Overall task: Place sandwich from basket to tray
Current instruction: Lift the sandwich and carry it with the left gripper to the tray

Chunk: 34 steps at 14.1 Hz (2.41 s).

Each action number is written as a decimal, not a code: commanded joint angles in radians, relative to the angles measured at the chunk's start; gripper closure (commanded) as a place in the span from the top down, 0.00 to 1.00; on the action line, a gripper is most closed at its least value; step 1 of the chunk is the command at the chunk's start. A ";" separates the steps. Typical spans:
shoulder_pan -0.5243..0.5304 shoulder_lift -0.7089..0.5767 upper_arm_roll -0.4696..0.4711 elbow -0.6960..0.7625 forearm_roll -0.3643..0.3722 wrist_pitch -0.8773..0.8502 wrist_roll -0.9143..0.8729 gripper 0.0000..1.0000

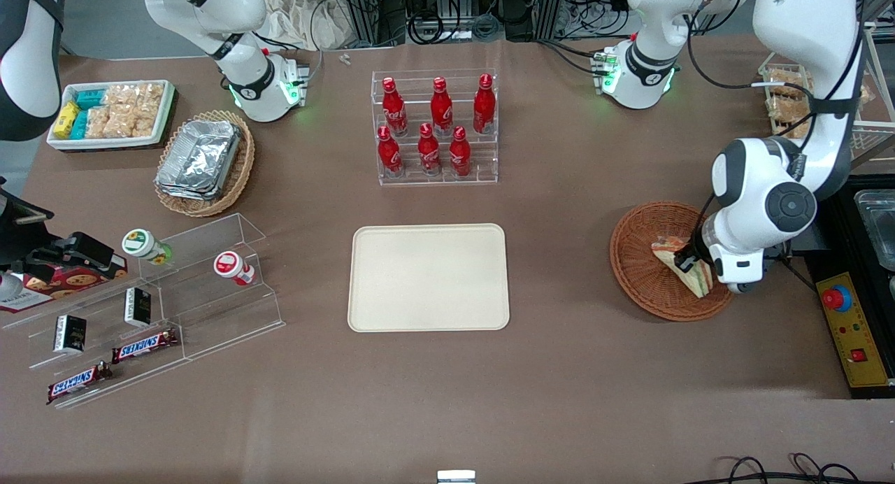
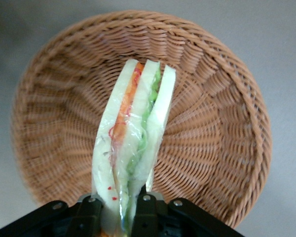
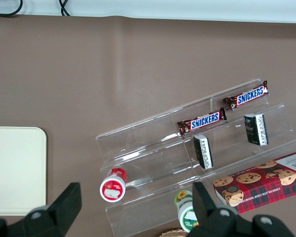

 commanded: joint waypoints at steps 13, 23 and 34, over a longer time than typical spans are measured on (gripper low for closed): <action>-0.008 0.126 -0.510 0.666 -0.155 -0.685 0.198 0.00; -0.215 0.506 -0.517 0.674 0.056 -0.234 0.095 0.00; -0.218 0.559 -0.471 0.673 0.088 -0.117 -0.009 0.00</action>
